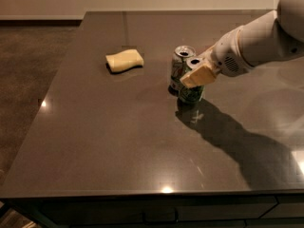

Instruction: Move green can near 7up can

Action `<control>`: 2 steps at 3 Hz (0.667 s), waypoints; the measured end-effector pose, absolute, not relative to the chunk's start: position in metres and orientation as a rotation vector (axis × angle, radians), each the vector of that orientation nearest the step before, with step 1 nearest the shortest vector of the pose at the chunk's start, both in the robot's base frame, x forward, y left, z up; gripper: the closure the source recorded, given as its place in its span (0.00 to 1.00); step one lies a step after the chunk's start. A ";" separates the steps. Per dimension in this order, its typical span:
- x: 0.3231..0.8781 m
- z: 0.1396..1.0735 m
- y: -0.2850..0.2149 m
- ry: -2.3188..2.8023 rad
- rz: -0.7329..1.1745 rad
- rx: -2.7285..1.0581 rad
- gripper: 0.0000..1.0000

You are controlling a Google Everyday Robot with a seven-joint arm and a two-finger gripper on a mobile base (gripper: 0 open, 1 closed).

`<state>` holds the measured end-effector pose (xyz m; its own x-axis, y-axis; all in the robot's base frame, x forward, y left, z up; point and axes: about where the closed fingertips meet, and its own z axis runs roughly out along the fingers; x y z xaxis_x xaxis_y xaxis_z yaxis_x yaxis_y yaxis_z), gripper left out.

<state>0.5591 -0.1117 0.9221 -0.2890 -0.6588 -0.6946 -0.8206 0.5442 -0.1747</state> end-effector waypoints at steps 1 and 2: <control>0.560 0.919 -0.115 2.061 0.257 -1.211 0.36; 0.561 0.916 -0.118 2.089 0.243 -1.234 0.12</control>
Offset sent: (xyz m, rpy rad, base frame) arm 0.0052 -0.0142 -0.0109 -0.0943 0.0650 0.0002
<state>0.5615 -0.1183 0.9161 -0.3111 -0.7000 -0.6428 -0.8286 0.5310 -0.1772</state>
